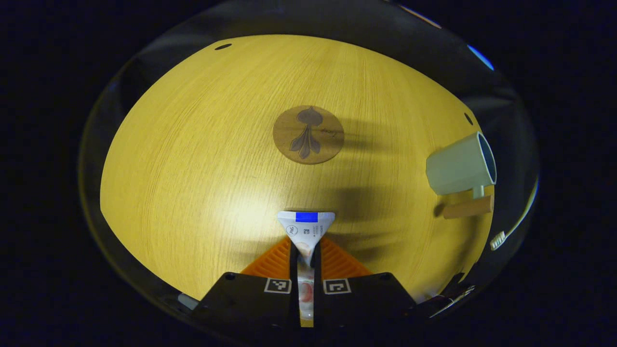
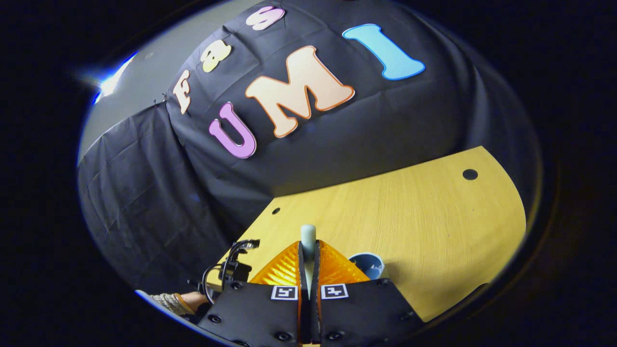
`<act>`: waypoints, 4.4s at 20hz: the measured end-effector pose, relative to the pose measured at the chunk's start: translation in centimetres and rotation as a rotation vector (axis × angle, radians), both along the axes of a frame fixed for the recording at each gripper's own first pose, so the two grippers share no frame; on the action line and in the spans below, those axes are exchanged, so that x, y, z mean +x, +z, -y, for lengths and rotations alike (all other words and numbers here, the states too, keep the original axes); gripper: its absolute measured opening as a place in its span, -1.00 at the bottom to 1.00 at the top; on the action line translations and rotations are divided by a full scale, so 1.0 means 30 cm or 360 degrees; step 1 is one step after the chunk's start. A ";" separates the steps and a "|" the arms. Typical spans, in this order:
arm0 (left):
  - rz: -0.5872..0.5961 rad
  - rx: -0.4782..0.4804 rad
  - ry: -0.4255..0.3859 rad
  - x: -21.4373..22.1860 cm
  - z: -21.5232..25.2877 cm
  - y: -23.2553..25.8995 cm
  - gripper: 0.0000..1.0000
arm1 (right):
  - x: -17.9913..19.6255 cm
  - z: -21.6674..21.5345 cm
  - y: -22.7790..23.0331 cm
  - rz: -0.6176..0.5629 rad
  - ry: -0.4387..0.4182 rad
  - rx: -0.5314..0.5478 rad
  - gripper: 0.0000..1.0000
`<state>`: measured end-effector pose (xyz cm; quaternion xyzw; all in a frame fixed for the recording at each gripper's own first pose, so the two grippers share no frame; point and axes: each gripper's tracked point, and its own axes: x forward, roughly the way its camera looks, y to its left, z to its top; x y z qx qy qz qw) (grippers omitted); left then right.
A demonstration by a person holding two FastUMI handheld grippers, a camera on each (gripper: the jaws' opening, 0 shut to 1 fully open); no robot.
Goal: Put the toothbrush and toothpaste on the desktop into the cup, then pick up the cup and place it on the coaster on the desktop.
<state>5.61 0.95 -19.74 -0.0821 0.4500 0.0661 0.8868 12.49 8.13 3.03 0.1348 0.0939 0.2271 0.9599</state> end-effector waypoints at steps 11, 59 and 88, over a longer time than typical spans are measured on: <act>0.0656 -0.0180 -0.0104 0.036 0.016 0.329 -0.92 | 0.162 0.103 0.068 0.0247 -0.0183 0.0168 -0.94; 0.1457 -0.0270 -0.0548 0.446 0.604 0.597 -0.73 | -0.016 0.543 -0.200 0.0105 -0.0773 0.0286 0.93; 0.1332 0.0255 -0.0221 0.008 -0.191 0.475 0.82 | -0.058 0.115 -0.505 -0.0842 -0.0452 -0.0407 0.94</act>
